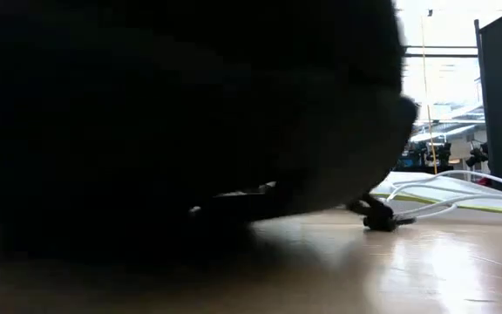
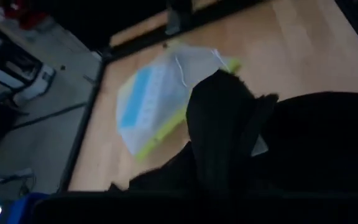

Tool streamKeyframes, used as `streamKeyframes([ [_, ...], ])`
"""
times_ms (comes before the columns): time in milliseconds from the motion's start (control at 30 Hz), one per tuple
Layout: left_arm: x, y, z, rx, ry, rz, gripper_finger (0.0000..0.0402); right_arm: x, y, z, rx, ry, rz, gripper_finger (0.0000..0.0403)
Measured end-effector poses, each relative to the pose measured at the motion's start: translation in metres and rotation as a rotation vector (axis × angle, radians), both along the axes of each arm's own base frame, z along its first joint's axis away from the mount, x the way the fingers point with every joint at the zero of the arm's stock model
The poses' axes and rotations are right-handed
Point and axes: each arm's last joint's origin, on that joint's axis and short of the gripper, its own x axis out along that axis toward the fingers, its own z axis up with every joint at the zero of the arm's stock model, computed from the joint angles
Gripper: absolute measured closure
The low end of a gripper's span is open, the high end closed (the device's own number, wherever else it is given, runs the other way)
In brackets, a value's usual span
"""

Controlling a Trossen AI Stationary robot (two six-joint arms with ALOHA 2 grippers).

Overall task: Unpack backpack
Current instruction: Remove the cellphone from the backpack

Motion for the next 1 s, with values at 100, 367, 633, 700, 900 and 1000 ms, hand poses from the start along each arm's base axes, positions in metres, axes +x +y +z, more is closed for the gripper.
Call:
streamKeyframes([
  [100, 0.009, -0.001, 0.008, 0.014, -0.068, -0.024, 0.0402, 0.008, -0.005, -0.013, 0.015, 0.059, -0.035, 0.0183],
  [367, 0.019, 0.001, 0.015, 0.041, -0.126, -0.044, 0.0402, 0.047, -0.03, -0.073, -0.04, 0.185, -0.135, 0.0224],
  [633, 0.022, 0.002, 0.017, 0.007, -0.17, -0.008, 0.0402, 0.062, -0.054, -0.1, -0.115, 0.23, -0.393, 0.0229],
  [700, 0.022, 0.002, 0.018, 0.0, -0.18, -0.006, 0.0402, 0.063, -0.06, -0.1, -0.123, 0.235, -0.435, 0.0223],
  [900, 0.02, 0.002, 0.015, -0.041, -0.149, -0.019, 0.0402, 0.064, -0.073, -0.105, -0.126, 0.268, -0.523, 0.0199],
  [1000, 0.019, 0.001, 0.012, -0.078, -0.103, -0.062, 0.04, 0.064, -0.08, -0.109, -0.136, 0.306, -0.579, 0.0186],
])
